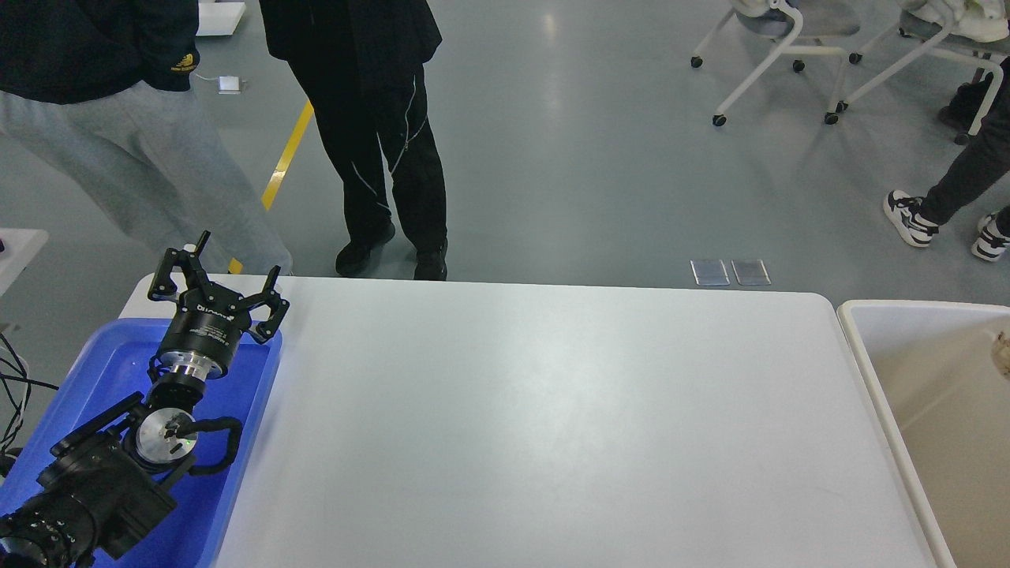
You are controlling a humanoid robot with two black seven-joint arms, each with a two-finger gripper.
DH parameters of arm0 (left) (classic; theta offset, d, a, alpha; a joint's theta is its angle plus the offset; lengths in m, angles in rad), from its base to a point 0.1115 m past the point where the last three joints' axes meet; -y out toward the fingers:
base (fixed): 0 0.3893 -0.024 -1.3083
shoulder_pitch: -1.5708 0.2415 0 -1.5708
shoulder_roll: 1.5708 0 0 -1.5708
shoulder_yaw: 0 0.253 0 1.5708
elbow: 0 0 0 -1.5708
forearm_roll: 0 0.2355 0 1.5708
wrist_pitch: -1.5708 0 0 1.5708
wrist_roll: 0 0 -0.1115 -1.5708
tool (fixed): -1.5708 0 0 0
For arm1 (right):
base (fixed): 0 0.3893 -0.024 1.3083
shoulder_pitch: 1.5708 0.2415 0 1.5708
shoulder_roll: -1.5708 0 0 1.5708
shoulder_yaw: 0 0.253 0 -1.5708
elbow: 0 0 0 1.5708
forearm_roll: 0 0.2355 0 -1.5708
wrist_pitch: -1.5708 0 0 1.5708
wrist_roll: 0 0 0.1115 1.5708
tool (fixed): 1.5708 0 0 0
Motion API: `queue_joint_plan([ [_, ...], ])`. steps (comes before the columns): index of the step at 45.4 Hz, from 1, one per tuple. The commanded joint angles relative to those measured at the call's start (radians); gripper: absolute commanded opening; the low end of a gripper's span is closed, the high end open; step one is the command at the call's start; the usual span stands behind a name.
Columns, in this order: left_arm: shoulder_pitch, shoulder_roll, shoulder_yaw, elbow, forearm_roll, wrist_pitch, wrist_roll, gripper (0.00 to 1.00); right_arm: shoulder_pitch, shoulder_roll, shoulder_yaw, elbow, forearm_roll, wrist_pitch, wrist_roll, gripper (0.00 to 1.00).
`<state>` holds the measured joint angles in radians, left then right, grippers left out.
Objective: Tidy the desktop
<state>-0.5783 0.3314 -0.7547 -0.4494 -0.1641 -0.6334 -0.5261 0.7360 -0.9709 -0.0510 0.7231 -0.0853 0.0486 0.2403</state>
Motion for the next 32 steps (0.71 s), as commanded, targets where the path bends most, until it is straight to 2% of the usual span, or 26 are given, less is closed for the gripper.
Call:
queue_joint_plan([
  [1,0.000,0.000,0.000,0.000,0.000,0.000,0.000,1.00,-0.138,0.195,0.134,-0.275,0.032,0.013,0.004,0.00],
  [19,0.000,0.000,0.000,0.000,0.000,0.000,0.000,1.00,-0.144,0.435,0.122,-0.616,0.030,0.014,-0.009,0.00],
  [32,0.000,0.000,0.000,0.000,0.000,0.000,0.000,1.00,-0.150,0.480,0.125,-0.660,0.030,-0.004,-0.010,0.00],
])
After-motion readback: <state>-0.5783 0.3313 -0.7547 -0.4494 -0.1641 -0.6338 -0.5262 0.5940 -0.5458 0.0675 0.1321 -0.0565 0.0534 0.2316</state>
